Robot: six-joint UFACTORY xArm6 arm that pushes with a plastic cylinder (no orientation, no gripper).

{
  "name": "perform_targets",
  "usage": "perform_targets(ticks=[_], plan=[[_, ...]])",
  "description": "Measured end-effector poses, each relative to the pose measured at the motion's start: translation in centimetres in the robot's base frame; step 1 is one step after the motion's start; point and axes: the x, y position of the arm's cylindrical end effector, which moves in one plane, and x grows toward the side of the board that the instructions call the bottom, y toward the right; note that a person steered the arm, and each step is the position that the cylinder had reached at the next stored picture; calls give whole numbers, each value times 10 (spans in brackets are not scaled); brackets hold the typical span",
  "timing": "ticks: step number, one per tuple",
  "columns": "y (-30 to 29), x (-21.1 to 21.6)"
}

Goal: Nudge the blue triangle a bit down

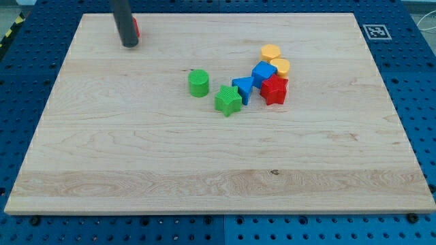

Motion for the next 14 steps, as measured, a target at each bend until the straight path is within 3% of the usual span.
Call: perform_targets(ticks=[2,5,8,11,14], plan=[[-2,-18],[17,19],[29,19],[98,41],[203,103]])
